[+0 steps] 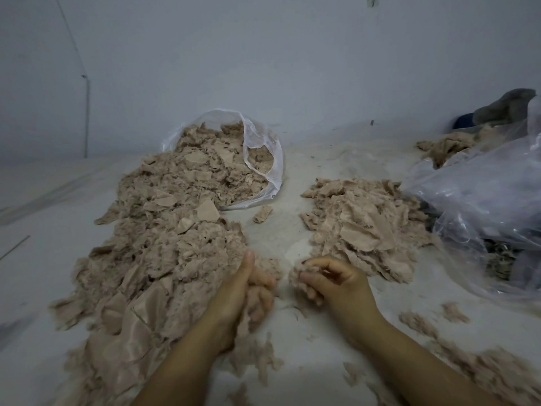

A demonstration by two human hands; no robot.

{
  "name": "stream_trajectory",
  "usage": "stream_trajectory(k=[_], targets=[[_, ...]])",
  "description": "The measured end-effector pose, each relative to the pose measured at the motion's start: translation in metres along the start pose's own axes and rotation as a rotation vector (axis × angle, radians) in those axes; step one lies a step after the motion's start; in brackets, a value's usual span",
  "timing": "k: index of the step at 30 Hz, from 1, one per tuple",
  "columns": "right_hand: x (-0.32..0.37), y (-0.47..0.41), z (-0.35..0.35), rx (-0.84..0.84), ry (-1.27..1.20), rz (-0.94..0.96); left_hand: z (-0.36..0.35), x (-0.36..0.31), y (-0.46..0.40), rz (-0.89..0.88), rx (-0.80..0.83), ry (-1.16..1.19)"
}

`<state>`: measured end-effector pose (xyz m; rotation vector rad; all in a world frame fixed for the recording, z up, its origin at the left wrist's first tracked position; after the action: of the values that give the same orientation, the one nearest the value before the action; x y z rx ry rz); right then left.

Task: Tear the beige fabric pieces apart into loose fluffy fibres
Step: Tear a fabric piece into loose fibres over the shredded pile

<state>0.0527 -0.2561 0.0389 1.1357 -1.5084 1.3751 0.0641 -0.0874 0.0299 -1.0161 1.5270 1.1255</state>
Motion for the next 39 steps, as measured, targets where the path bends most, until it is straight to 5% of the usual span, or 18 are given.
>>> stream_trajectory(k=[3,8,15,20,28,34,39], targets=[[0.008,0.005,-0.009,0.118,0.305,0.282,-0.009,0.004,0.003,0.107,0.12,0.017],[0.013,0.01,-0.013,0.169,0.571,0.478,0.002,-0.003,0.001,0.0,-0.012,0.012],[-0.006,0.007,-0.009,0.156,0.134,-0.177,-0.003,-0.007,0.006,-0.088,0.028,-0.135],[-0.005,0.007,-0.012,0.104,0.136,-0.123,-0.005,-0.006,0.008,-0.094,0.056,-0.312],[-0.006,0.0,0.006,-0.151,0.03,-0.146,-0.003,-0.003,0.003,-0.037,0.004,-0.163],[-0.004,0.008,-0.008,0.292,0.194,-0.281,0.007,-0.006,0.002,-0.05,-0.081,0.064],[-0.006,0.008,-0.011,0.156,0.1,-0.241,-0.006,-0.003,0.003,-0.114,0.077,-0.078]])
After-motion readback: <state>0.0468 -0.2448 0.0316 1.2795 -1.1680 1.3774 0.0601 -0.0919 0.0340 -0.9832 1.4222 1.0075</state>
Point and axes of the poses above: each hand's wrist, its own y-axis away from the middle knuckle, its own z-axis out of the back of the hand, x = y × z, the point moved 5 cm from there along -y, towards the middle knuckle, and after that the axes turned 1 degree about -y, right-handed, at the moved point
